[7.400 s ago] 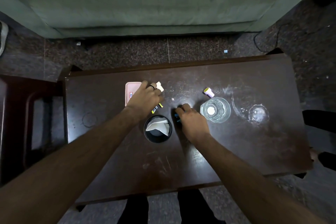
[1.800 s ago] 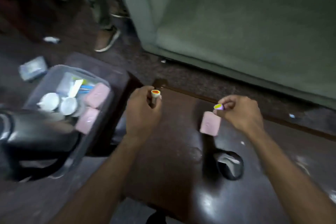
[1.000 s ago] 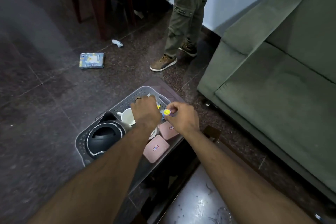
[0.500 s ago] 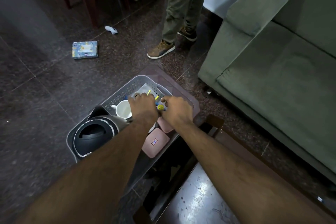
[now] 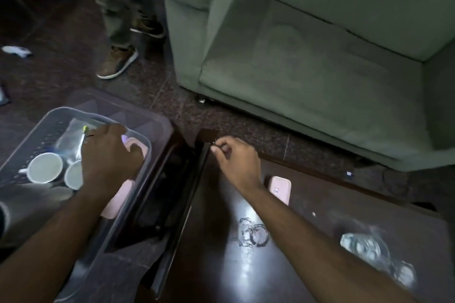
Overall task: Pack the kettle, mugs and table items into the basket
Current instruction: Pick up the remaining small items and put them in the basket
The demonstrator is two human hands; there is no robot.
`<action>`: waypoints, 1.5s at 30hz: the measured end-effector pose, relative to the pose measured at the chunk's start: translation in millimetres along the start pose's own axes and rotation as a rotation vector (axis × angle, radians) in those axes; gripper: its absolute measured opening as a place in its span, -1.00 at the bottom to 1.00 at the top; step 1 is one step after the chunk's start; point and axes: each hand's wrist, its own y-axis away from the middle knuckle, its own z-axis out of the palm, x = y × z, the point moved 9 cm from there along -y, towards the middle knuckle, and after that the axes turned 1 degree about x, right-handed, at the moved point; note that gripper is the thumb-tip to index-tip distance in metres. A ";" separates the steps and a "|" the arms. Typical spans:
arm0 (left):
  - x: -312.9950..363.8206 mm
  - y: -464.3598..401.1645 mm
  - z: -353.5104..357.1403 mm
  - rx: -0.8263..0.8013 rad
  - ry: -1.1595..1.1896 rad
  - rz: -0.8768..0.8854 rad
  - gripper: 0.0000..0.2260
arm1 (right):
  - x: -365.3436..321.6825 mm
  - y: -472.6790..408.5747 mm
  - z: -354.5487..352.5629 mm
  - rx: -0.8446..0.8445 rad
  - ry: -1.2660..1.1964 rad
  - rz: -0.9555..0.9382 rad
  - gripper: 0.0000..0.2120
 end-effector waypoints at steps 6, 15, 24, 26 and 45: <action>115.3 44.0 47.7 -0.122 0.254 0.183 -0.74 | 131.6 34.1 -64.9 -0.008 0.059 0.256 -0.89; 230.6 162.8 186.4 -0.456 0.560 -0.049 -0.93 | 240.6 79.0 -70.7 -0.045 -0.001 0.544 -0.86; 221.1 202.7 262.3 -0.595 0.470 -0.253 -0.86 | 266.2 76.6 -48.9 -0.213 0.041 0.563 -0.69; 221.1 202.4 267.6 -0.599 0.489 -0.266 -0.89 | 270.2 78.2 -44.3 -0.242 0.010 0.569 -0.65; 180.2 182.8 224.5 -0.520 0.727 -0.382 -0.88 | 217.8 73.5 -24.4 -0.198 -0.235 0.593 -0.87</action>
